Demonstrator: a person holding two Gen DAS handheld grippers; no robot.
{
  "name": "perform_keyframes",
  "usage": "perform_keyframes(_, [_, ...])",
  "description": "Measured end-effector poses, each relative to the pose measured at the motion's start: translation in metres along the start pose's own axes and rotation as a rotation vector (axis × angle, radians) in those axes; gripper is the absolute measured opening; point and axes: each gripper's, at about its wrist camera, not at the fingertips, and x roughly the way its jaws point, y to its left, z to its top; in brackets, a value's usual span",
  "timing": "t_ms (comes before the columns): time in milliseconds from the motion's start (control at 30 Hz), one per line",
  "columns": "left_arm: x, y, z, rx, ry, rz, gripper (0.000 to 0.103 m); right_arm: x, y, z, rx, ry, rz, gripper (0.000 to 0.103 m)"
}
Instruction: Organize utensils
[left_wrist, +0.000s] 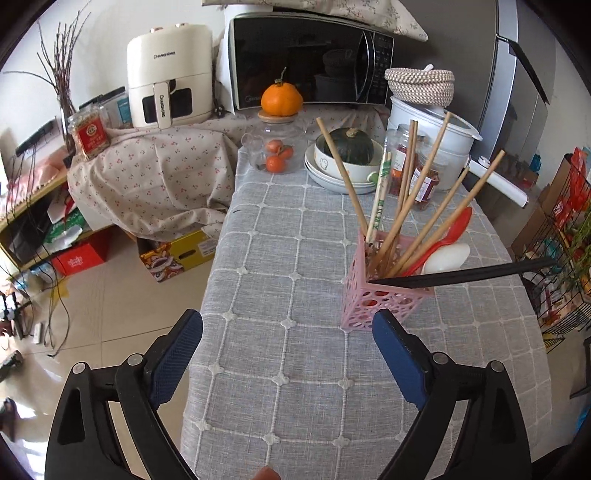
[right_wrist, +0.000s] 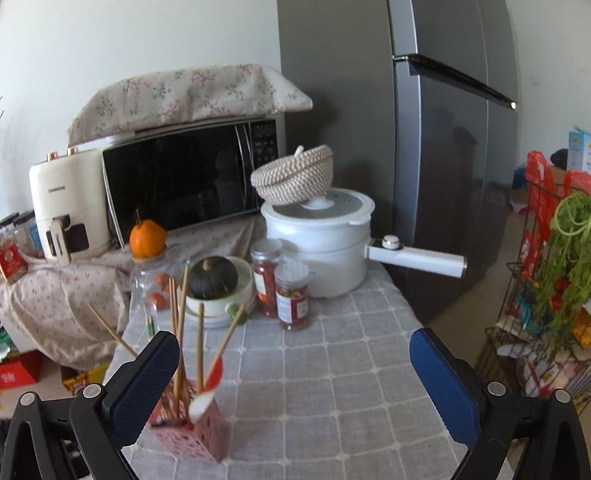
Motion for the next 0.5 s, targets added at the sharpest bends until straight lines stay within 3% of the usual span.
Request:
perform_keyframes(167, [-0.012,-0.019,-0.019,-0.005,0.008,-0.017,0.097,0.012,-0.028,-0.020,-0.013,0.129,0.001,0.102])
perform_keyframes(300, [-0.013,-0.034,-0.030,0.005,0.018,-0.015,0.097,0.013,-0.041,-0.028,-0.041,0.156,0.008,0.102])
perform_keyframes(500, [-0.016,-0.049,-0.029,0.039,-0.011,-0.006,0.097,0.030,-0.050,-0.046,-0.045,0.271,0.031,0.102])
